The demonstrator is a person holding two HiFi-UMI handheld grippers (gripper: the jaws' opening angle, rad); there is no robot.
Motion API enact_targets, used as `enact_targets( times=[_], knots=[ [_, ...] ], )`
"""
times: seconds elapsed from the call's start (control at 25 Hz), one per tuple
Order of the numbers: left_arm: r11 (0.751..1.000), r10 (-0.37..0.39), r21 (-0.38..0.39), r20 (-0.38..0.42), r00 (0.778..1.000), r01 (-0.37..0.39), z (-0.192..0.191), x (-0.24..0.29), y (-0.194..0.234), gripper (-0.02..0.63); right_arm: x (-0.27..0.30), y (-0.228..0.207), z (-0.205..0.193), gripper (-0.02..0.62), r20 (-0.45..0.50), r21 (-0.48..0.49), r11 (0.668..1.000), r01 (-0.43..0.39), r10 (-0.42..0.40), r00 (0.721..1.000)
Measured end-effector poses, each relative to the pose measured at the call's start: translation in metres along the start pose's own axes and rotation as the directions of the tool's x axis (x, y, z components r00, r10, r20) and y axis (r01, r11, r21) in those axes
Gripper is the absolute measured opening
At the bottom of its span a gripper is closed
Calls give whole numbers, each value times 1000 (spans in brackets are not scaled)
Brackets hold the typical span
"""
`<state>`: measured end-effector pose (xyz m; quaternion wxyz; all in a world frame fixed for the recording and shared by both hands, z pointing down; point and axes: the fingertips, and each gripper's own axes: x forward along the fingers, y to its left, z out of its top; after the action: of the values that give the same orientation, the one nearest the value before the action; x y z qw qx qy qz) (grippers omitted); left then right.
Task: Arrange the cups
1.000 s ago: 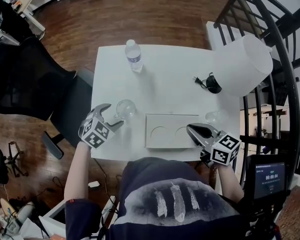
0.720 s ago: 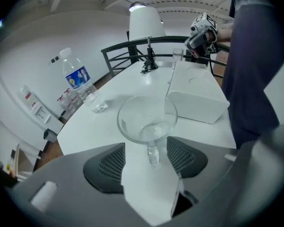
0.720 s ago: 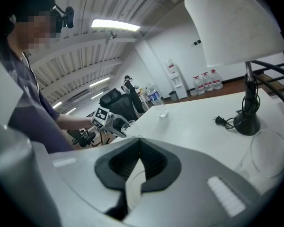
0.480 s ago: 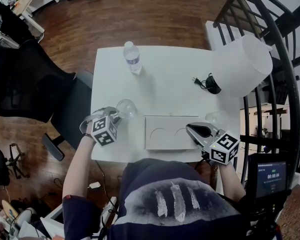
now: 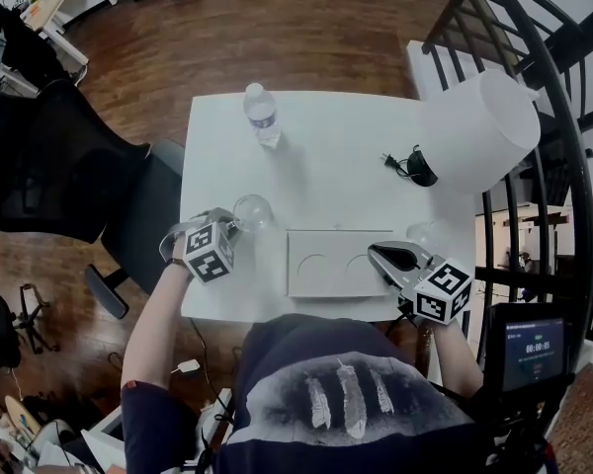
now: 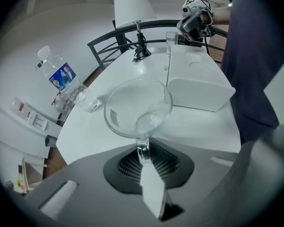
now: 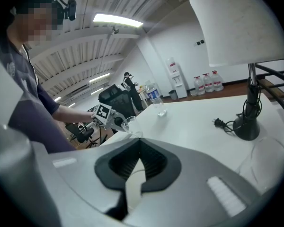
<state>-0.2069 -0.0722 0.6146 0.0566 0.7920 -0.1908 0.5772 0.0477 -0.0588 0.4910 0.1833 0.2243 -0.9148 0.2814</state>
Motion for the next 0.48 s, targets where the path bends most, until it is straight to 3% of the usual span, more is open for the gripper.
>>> enact_targets(
  times=[0.48],
  knots=[
    [986,-13,-167,79,997,26,4,-6,-7,41,-8,-6,-4,3,9,13,1000,21,-22,1000]
  ],
)
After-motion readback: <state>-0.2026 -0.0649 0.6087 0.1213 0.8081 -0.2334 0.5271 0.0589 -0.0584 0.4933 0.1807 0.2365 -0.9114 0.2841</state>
